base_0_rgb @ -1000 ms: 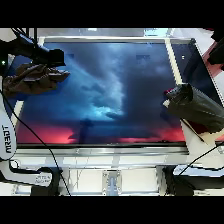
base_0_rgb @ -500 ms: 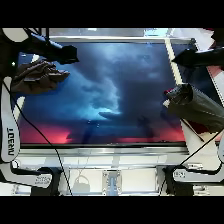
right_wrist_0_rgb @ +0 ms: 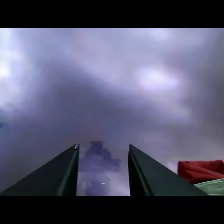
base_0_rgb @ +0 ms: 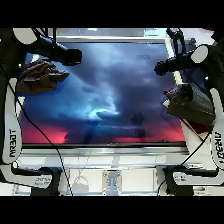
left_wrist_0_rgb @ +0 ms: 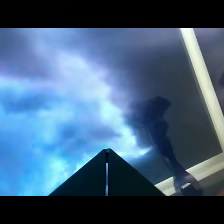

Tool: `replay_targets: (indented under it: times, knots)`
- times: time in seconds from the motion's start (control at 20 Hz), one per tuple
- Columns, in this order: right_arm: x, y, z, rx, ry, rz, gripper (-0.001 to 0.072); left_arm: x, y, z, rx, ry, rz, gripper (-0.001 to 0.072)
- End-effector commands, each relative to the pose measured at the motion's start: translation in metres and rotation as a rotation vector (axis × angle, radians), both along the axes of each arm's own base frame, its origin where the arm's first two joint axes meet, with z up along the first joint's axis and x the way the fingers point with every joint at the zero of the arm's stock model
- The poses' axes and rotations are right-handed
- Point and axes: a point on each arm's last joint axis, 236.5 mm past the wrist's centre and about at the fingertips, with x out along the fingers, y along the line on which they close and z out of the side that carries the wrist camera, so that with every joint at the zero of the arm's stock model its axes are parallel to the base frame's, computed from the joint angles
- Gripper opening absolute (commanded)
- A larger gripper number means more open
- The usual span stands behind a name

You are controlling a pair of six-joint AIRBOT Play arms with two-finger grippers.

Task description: Fold the shirts.

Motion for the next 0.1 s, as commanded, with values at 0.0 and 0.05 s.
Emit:
replay_targets:
  times: [0.0, 0.05]
  knots:
    - [0.0022, -0.0027, -0.0007, -0.047, -0.015, 0.004, 0.0371, -0.0021, 0.0017, -0.0027, 0.014, 0.01, -0.002, 0.0013]
    - [0.0021, -0.0028, -0.0007, -0.047, -0.014, 0.004, 0.0371, -0.0043, 0.0021, -0.0043, 0.019, 0.02, -0.005, 0.0012]
